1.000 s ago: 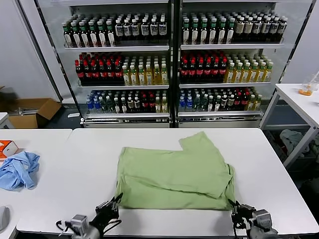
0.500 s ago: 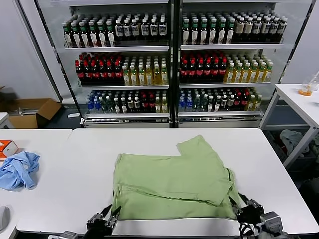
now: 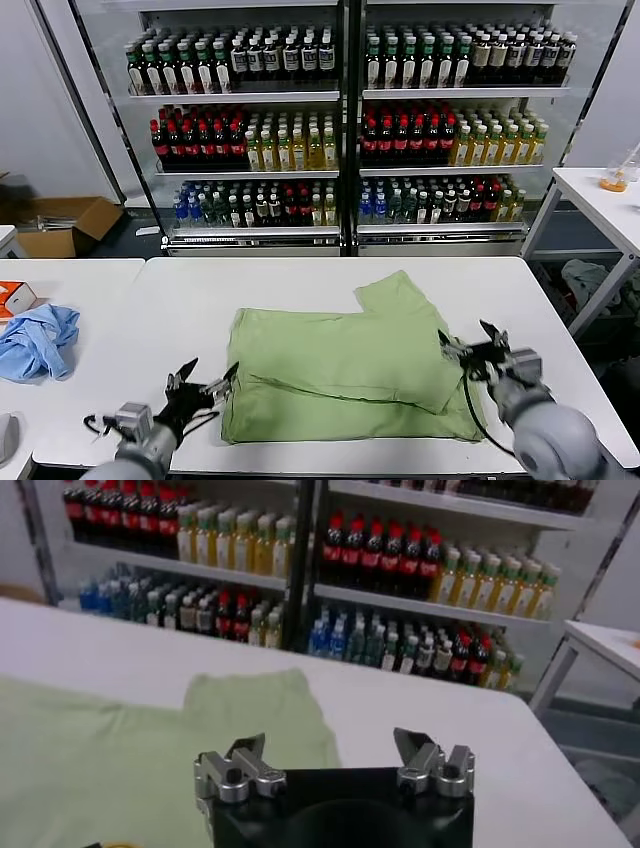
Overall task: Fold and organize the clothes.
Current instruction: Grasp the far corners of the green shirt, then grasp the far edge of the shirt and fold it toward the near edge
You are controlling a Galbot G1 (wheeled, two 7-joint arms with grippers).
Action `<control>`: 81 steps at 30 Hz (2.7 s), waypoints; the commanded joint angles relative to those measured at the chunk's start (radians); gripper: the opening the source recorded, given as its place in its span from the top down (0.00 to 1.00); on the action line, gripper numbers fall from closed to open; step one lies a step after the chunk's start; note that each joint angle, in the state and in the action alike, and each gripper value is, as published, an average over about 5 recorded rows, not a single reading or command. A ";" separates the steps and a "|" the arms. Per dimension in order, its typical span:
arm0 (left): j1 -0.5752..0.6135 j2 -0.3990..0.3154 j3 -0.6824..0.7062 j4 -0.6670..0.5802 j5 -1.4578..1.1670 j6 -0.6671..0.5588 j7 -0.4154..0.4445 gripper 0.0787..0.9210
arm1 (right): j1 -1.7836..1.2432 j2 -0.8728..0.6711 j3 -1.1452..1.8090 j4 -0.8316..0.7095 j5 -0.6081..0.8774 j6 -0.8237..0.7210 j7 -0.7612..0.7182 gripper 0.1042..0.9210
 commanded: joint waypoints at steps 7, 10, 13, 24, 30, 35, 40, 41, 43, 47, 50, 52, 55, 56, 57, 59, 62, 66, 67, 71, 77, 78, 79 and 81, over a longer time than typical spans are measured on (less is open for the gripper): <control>-0.567 -0.036 0.302 0.498 0.010 0.011 -0.024 0.12 | 0.618 0.186 -0.362 -0.592 0.042 -0.007 0.001 0.12; -0.595 -0.049 0.322 0.543 0.031 0.015 -0.026 0.12 | 0.656 0.222 -0.379 -0.648 0.040 -0.007 -0.004 0.12; -0.616 -0.057 0.334 0.576 0.042 0.017 -0.028 0.12 | 0.680 0.249 -0.392 -0.687 0.039 -0.007 -0.011 0.12; -0.635 -0.067 0.350 0.614 0.060 0.048 -0.035 0.12 | 0.738 0.332 -0.425 -0.851 0.030 -0.007 -0.039 0.12; -0.623 -0.066 0.353 0.603 0.051 0.063 -0.032 0.12 | 0.743 0.363 -0.428 -0.916 0.027 -0.008 -0.045 0.12; -0.618 -0.064 0.353 0.600 0.039 0.068 -0.027 0.12 | 0.741 0.370 -0.423 -0.952 0.046 -0.010 -0.054 0.12; -0.609 -0.057 0.355 0.593 0.027 0.070 -0.017 0.12 | 0.733 0.375 -0.420 -0.964 0.086 -0.010 -0.056 0.12; -0.607 -0.055 0.356 0.591 0.025 0.070 -0.015 0.13 | 0.731 0.376 -0.420 -0.964 0.094 -0.010 -0.056 0.12; -0.603 -0.052 0.356 0.586 0.021 0.069 -0.010 0.17 | 0.727 0.377 -0.420 -0.962 0.103 -0.011 -0.056 0.14; -0.591 -0.043 0.355 0.574 0.012 0.066 0.003 0.30 | 0.719 0.375 -0.421 -0.954 0.124 -0.011 -0.058 0.25; -0.584 -0.040 0.353 0.570 0.005 0.062 0.011 0.40 | 0.714 0.372 -0.423 -0.949 0.135 -0.011 -0.066 0.36; -0.580 -0.039 0.350 0.567 -0.003 0.058 0.014 0.47 | 0.710 0.368 -0.424 -0.940 0.138 -0.011 -0.075 0.43; -0.576 -0.037 0.345 0.560 -0.022 0.046 0.021 0.57 | 0.704 0.361 -0.424 -0.917 0.143 -0.011 -0.090 0.54; -0.574 -0.037 0.344 0.556 -0.030 0.042 0.024 0.60 | 0.702 0.359 -0.423 -0.907 0.145 -0.011 -0.094 0.57; -0.573 -0.035 0.342 0.552 -0.037 0.037 0.028 0.65 | 0.699 0.356 -0.422 -0.897 0.146 -0.011 -0.097 0.61; -0.568 -0.032 0.337 0.540 -0.050 0.029 0.038 0.71 | 0.693 0.351 -0.419 -0.875 0.147 -0.010 -0.101 0.68; -0.556 -0.025 0.327 0.515 -0.062 0.011 0.054 0.81 | 0.680 0.342 -0.410 -0.828 0.146 -0.009 -0.104 0.78; -0.538 -0.018 0.308 0.475 -0.084 -0.015 0.061 0.91 | 0.661 0.322 -0.392 -0.744 0.141 -0.005 -0.103 0.91; -0.533 -0.015 0.303 0.462 -0.090 -0.021 0.062 0.92 | 0.656 0.316 -0.386 -0.722 0.140 -0.002 -0.103 0.94; -0.506 -0.001 0.282 0.407 -0.107 -0.041 0.067 0.94 | 0.626 0.283 -0.351 -0.624 0.139 0.006 -0.101 1.00; -0.447 0.025 0.245 0.326 -0.122 -0.043 0.071 0.94 | 0.556 0.204 -0.280 -0.446 0.157 0.007 -0.093 1.00; -0.437 0.029 0.239 0.315 -0.125 -0.043 0.072 0.94 | 0.544 0.193 -0.267 -0.425 0.163 0.007 -0.091 1.00; -0.425 0.032 0.232 0.302 -0.128 -0.043 0.072 0.94 | 0.530 0.179 -0.252 -0.402 0.169 0.006 -0.089 1.00; -0.404 0.038 0.219 0.278 -0.134 -0.042 0.073 0.94 | 0.501 0.153 -0.225 -0.362 0.181 0.003 -0.085 1.00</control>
